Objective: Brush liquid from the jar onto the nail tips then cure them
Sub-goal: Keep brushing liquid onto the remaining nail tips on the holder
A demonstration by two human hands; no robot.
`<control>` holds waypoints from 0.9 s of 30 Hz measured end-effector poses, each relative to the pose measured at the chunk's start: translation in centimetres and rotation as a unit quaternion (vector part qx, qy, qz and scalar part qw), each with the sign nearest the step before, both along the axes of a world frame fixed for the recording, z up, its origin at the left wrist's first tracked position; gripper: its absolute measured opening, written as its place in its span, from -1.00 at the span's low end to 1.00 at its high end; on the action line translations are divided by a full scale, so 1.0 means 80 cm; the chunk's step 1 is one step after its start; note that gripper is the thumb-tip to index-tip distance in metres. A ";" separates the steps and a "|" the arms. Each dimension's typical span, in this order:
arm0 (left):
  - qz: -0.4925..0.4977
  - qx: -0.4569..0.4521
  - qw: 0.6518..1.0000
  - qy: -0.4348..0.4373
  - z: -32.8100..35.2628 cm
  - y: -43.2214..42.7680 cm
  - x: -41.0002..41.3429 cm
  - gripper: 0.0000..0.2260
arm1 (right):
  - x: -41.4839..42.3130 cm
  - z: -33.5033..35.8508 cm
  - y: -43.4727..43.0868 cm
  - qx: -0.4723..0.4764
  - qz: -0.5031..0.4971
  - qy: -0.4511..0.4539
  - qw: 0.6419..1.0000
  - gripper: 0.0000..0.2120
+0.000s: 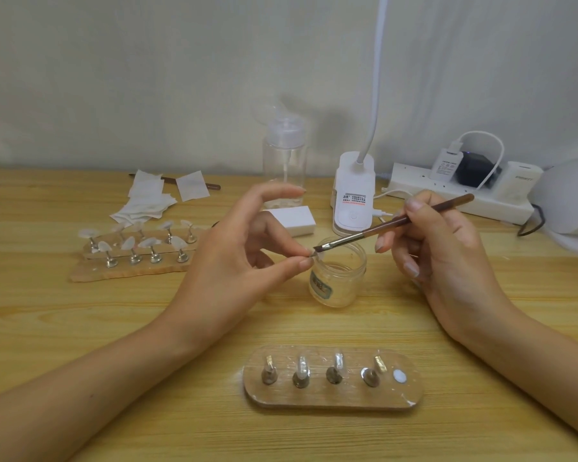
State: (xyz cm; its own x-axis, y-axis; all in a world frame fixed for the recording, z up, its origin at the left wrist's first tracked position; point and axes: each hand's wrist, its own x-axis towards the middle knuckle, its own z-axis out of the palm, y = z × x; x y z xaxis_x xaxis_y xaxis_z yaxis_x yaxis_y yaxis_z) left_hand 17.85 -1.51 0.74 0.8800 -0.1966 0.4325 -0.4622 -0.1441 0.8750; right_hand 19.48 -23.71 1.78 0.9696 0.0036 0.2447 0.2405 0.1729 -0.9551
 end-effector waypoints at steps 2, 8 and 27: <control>0.000 -0.004 1.000 0.005 0.001 0.000 -0.001 -0.46 | 0.002 -0.001 -0.001 0.010 -0.017 0.022 1.000 -0.77; -0.002 -0.006 1.000 0.016 0.003 -0.001 -0.003 -0.46 | 0.000 0.000 0.000 0.001 0.004 -0.002 1.000 -0.79; 0.005 0.006 1.000 0.004 0.000 0.001 -0.001 -0.51 | 0.000 0.001 0.002 -0.004 0.002 -0.007 1.000 -0.80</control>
State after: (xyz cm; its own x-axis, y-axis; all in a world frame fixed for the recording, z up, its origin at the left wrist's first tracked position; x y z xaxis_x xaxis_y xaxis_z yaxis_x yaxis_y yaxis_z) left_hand 17.80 -1.46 0.78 0.8853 -0.1926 0.4233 -0.4538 -0.1588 0.8768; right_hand 19.48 -23.58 1.85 0.9658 0.0097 0.2590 0.2538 0.1668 -0.9528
